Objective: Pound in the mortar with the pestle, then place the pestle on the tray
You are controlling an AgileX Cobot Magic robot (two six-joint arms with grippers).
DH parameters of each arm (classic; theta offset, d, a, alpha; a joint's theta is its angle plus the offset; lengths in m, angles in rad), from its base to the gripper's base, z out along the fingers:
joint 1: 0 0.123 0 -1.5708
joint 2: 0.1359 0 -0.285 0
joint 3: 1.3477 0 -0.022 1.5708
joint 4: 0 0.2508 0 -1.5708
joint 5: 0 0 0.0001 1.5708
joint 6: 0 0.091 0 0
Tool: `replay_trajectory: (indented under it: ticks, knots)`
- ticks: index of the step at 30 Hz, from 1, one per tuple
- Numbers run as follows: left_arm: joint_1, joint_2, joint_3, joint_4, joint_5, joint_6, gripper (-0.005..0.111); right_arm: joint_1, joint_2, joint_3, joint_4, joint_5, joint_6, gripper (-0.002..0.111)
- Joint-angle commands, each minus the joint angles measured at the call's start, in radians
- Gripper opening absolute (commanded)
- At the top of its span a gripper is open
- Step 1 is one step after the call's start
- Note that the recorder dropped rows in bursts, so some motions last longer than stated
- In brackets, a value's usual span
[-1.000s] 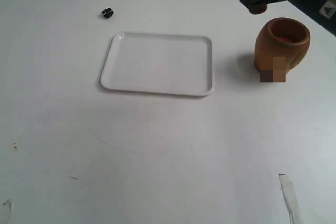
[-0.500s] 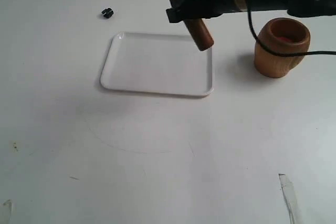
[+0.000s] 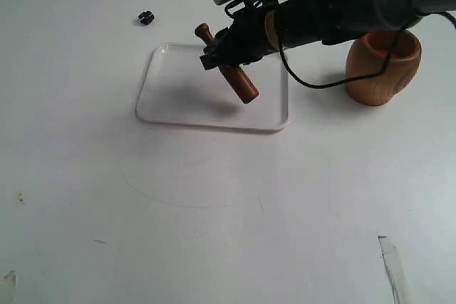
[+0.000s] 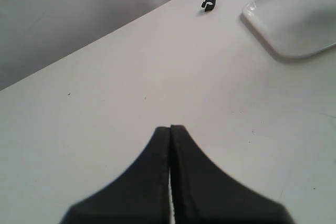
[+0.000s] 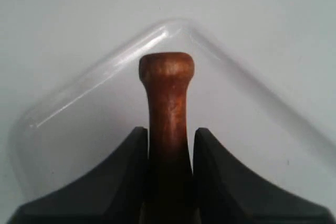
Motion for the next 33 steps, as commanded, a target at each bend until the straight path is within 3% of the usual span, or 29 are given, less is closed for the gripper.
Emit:
replay_trajectory:
  ticks: [1, 5, 8, 12, 15, 18, 21, 28, 33]
  knots:
    - [-0.008, -0.001, 0.001, -0.007, -0.003, -0.008, 0.000, 0.001, 0.025, -0.011, -0.005, -0.012, -0.012, 0.000]
    - [-0.008, -0.001, 0.001, -0.007, -0.003, -0.008, 0.000, 0.001, 0.025, -0.011, -0.005, -0.012, -0.012, 0.003]
    - [-0.008, -0.001, 0.001, -0.007, -0.003, -0.008, 0.000, 0.001, 0.025, -0.011, -0.005, 0.003, -0.012, 0.021]
    - [-0.008, -0.001, 0.001, -0.007, -0.003, -0.008, 0.000, 0.001, 0.025, -0.011, -0.005, 0.042, -0.012, 0.055]
    - [-0.008, -0.001, 0.001, -0.007, -0.003, -0.008, 0.000, 0.001, 0.025, -0.011, -0.005, 0.057, -0.012, 0.064]
    - [-0.008, -0.001, 0.001, -0.007, -0.003, -0.008, 0.000, 0.001, 0.016, -0.011, -0.005, 0.057, -0.012, 0.062]
    - [-0.008, -0.001, 0.001, -0.007, -0.003, -0.008, 0.000, 0.001, -0.011, -0.011, -0.005, 0.063, -0.018, 0.052]
    - [-0.008, -0.001, 0.001, -0.007, -0.003, -0.008, 0.000, 0.001, -0.110, 0.009, -0.005, 0.080, 0.025, 0.000]
    - [-0.008, -0.001, 0.001, -0.007, -0.003, -0.008, 0.000, 0.001, -0.226, 0.096, -0.005, 0.139, -0.042, 0.000]
